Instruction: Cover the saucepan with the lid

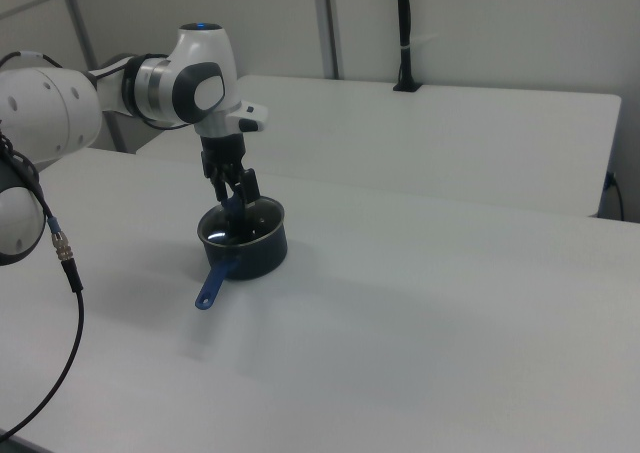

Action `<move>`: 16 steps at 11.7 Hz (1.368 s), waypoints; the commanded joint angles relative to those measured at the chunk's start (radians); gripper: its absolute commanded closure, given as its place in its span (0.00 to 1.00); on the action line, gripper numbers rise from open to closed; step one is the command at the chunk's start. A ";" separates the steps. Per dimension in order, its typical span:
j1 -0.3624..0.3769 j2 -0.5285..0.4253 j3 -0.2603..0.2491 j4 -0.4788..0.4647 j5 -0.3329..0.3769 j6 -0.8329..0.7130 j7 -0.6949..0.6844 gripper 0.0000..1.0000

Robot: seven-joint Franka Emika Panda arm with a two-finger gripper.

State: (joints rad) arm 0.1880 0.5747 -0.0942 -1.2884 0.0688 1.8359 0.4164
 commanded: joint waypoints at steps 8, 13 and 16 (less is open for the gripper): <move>-0.077 -0.464 -0.013 -0.152 -0.006 -0.300 -0.031 0.00; -0.074 -0.647 -0.038 -0.318 -0.105 -0.293 -0.299 0.00; -0.154 -0.648 -0.026 -0.345 -0.103 -0.230 -0.554 0.00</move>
State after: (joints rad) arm 0.0947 -0.0498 -0.1283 -1.5836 -0.0278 1.5562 0.0254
